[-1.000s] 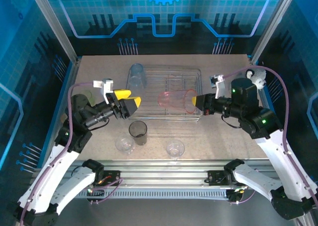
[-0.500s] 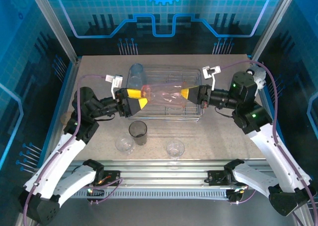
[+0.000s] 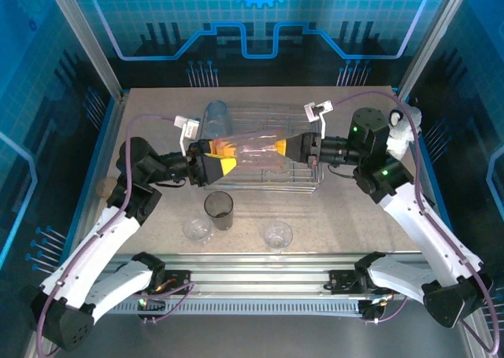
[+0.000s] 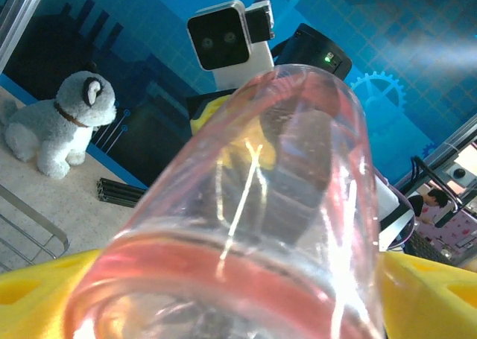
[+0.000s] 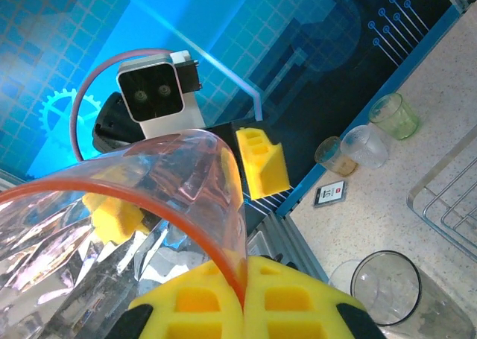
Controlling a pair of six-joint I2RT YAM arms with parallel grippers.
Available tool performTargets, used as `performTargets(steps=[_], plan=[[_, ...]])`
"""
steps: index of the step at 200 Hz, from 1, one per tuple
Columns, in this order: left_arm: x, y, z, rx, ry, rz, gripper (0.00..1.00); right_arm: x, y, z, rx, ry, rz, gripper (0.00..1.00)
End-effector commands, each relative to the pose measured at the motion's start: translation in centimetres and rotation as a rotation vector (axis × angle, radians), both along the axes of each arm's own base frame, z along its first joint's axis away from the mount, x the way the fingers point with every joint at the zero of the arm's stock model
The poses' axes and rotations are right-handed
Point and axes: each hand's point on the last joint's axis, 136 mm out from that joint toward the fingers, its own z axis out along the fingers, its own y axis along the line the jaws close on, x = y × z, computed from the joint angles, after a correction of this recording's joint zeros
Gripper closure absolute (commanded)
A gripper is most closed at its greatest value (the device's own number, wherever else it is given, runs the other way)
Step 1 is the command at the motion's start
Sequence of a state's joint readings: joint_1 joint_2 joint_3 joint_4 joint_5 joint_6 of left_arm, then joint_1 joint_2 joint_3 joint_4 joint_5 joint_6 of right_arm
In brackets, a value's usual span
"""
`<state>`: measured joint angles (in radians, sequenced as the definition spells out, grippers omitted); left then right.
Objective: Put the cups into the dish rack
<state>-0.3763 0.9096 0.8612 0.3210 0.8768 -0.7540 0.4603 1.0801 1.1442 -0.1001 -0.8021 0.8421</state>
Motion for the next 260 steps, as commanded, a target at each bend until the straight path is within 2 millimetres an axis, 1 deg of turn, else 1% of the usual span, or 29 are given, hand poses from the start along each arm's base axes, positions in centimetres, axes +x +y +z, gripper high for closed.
performTargets(steps=[1,8,16,41,45,47,60,66,71,76,90,100,111,118,129,143,162,178,197,227,260], plan=[[-0.8,-0.2,0.4,-0.014,-0.032,-0.039,0.17,-0.8,0.6,1.2,0.036,-0.034,0.052,1.00],[-0.8,-0.2,0.4,-0.014,-0.032,-0.039,0.21,-0.7,0.7,1.1,0.035,-0.029,0.054,1.00],[-0.8,-0.2,0.4,-0.014,-0.033,-0.038,0.28,-0.7,0.8,1.0,0.032,-0.024,0.059,1.00],[-0.2,-0.3,-0.2,0.001,-0.018,-0.019,0.60,-0.3,1.0,0.4,0.015,-0.005,0.056,1.00],[-0.1,-0.2,-0.3,0.005,-0.012,-0.011,0.65,-0.3,1.0,0.2,0.009,-0.003,0.053,0.96],[0.0,-0.2,-0.3,0.007,-0.012,-0.007,0.67,-0.2,1.0,0.1,0.005,0.002,0.050,0.92],[0.4,0.0,-0.7,0.023,-0.002,0.030,0.74,0.2,0.7,-0.5,-0.030,0.006,0.020,0.74],[0.8,0.2,-0.9,0.034,0.005,0.061,0.81,0.5,0.4,-0.9,-0.051,0.008,-0.007,0.65],[1.2,0.4,-1.1,0.050,0.013,0.097,0.86,0.9,0.1,-1.4,-0.075,0.020,-0.035,0.61],[1.6,0.7,-1.5,0.070,0.025,0.135,0.89,1.3,-0.4,-2.0,-0.101,0.034,-0.068,0.58],[3.0,1.8,-2.4,0.138,0.063,0.261,0.91,2.7,-2.8,-4.5,-0.237,0.086,-0.221,0.54],[4.2,3.0,-3.3,0.203,0.097,0.367,0.94,3.5,-5.3,-6.7,-0.377,0.120,-0.352,0.53],[5.3,4.2,-4.6,0.295,0.146,0.463,0.95,4.0,-8.3,-8.4,-0.503,0.133,-0.490,0.52],[5.9,5.1,-5.3,0.354,0.178,0.520,0.96,4.0,-9.8,-8.8,-0.535,0.129,-0.546,0.52],[6.6,6.3,-6.4,0.450,0.222,0.585,1.00,3.7,-11.3,-8.9,-0.531,0.116,-0.600,0.52],[7.2,7.4,-7.6,0.567,0.275,0.640,1.00,3.3,-13.2,-9.2,-0.517,0.107,-0.680,0.52],[8.3,9.3,-9.1,0.717,0.334,0.728,1.00,2.7,-15.3,-9.6,-0.522,0.097,-0.754,0.52],[9.2,10.4,-10.3,0.835,0.362,0.769,1.00,2.1,-16.5,-10.3,-0.554,0.104,-0.780,0.52],[10.0,11.0,-11.8,0.964,0.387,0.768,1.00,1.7,-17.1,-11.2,-0.592,0.118,-0.782,0.52],[11.6,10.9,-14.5,1.129,0.427,0.736,1.00,1.2,-17.5,-12.4,-0.626,0.128,-0.779,0.52],[13.2,10.2,-16.8,1.228,0.470,0.687,1.00,1.0,-17.7,-13.5,-0.648,0.138,-0.770,0.52]])
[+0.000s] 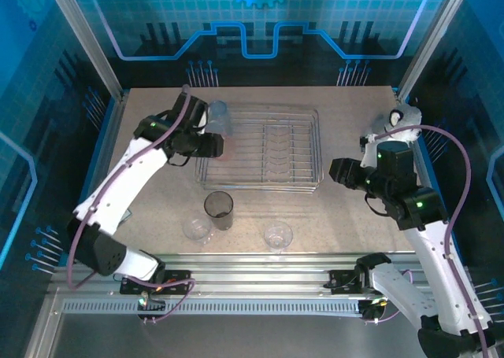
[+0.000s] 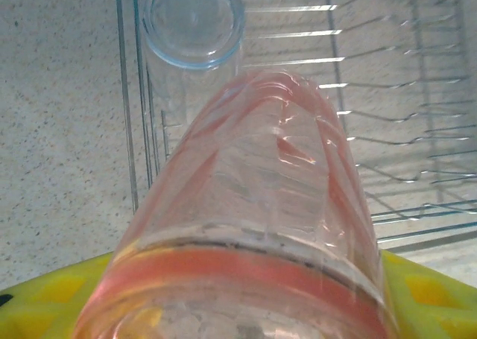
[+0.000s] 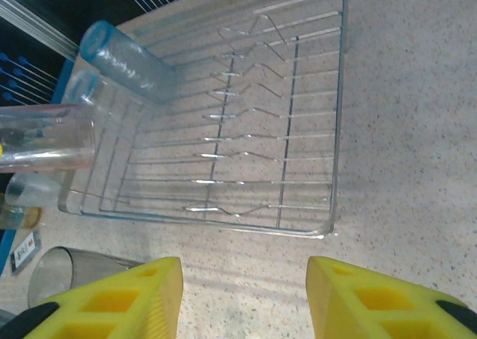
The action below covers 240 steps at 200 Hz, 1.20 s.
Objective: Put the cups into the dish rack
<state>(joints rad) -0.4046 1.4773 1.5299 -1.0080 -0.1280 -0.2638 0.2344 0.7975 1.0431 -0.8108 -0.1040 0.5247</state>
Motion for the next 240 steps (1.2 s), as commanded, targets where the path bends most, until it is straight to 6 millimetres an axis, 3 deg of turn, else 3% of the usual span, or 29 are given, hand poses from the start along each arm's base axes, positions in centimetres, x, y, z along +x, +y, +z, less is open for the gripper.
performTargets(steps=[1,35,87,128,195,240], plan=[[0.1,0.5,-0.3,0.094,0.039,-0.033,1.00,-0.4,-0.8,-0.9,-0.040,0.011,-0.011,0.52],[0.9,0.0,-2.3,0.156,0.101,-0.066,1.00,-0.4,-0.9,-1.4,-0.054,0.022,-0.005,0.52],[1.8,1.1,-5.5,0.342,0.166,-0.078,1.00,-0.1,-0.7,-2.2,-0.058,0.039,0.003,0.52],[2.5,1.3,-8.2,0.401,0.217,-0.089,0.92,-0.1,-0.6,-2.3,-0.051,0.046,0.006,0.52],[3.0,1.2,-10.4,0.427,0.259,-0.092,0.59,-0.1,-0.5,-2.9,-0.033,0.097,-0.003,0.50],[2.7,1.6,-10.3,0.439,0.252,-0.083,0.27,-0.3,2.0,-2.6,0.048,0.137,0.110,0.49]])
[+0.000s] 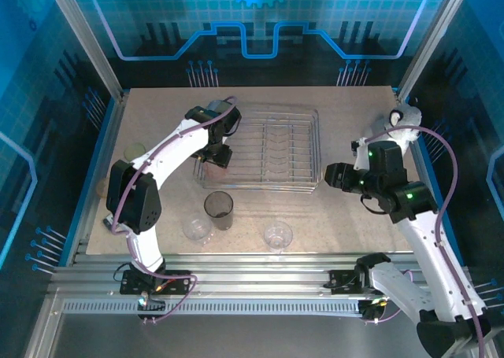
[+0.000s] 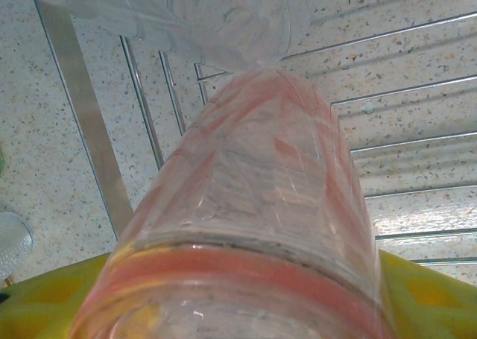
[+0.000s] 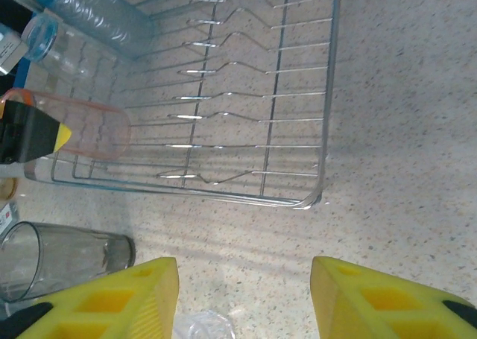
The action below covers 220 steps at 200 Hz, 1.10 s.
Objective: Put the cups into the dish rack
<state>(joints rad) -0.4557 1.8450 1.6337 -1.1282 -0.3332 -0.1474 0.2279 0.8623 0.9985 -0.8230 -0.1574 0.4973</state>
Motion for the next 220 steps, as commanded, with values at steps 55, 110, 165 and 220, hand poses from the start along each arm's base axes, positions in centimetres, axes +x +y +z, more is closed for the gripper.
performTargets(steps=[55,110,165,220], plan=[[0.1,1.1,2.0,0.021,-0.100,0.020,0.09,-1.5,5.2,0.0,-0.025,0.098,0.200,0.46],[-0.2,3.2,6.6,0.037,-0.275,0.097,0.01,-1.9,12.6,-2.5,-0.159,0.170,0.331,0.44],[-2.8,7.2,13.3,-0.109,-0.607,0.266,0.01,-2.3,20.7,-3.6,-0.241,0.182,0.482,0.36],[-7.5,8.7,13.7,-0.405,-0.815,0.341,0.01,-2.1,26.2,-6.0,-0.317,0.225,0.585,0.36]])
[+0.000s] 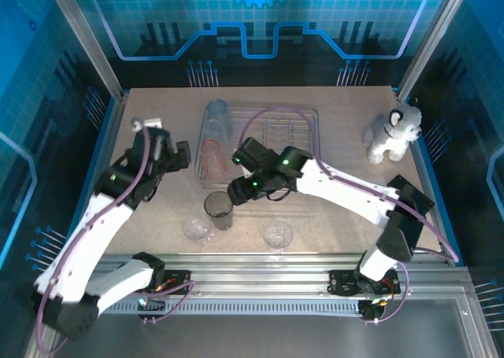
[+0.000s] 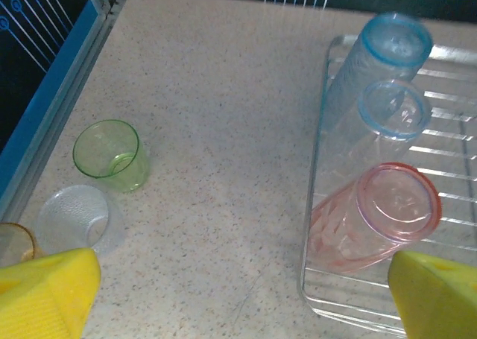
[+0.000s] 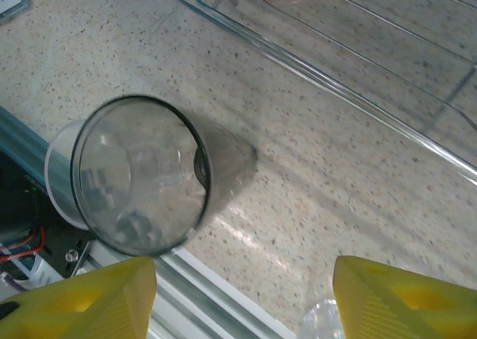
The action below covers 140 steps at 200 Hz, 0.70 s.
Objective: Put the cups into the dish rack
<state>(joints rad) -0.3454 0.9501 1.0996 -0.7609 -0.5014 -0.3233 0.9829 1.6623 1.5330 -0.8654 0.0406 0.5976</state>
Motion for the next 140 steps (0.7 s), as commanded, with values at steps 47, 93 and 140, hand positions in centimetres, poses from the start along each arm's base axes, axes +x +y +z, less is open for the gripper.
performTargets(steps=[47,93,140], plan=[[-1.6,-1.5,-2.6,-0.159,-0.036,-0.052,0.01,-0.5,2.5,-3.7,-0.210,0.021,0.082,0.40],[-1.6,-1.6,-2.5,-0.176,-0.063,-0.063,0.01,-0.2,2.4,-5.4,-0.279,0.038,0.082,0.58],[-1.7,-1.6,-2.9,-0.169,-0.054,-0.067,0.01,0.3,1.5,-5.0,-0.323,0.018,0.076,1.00]])
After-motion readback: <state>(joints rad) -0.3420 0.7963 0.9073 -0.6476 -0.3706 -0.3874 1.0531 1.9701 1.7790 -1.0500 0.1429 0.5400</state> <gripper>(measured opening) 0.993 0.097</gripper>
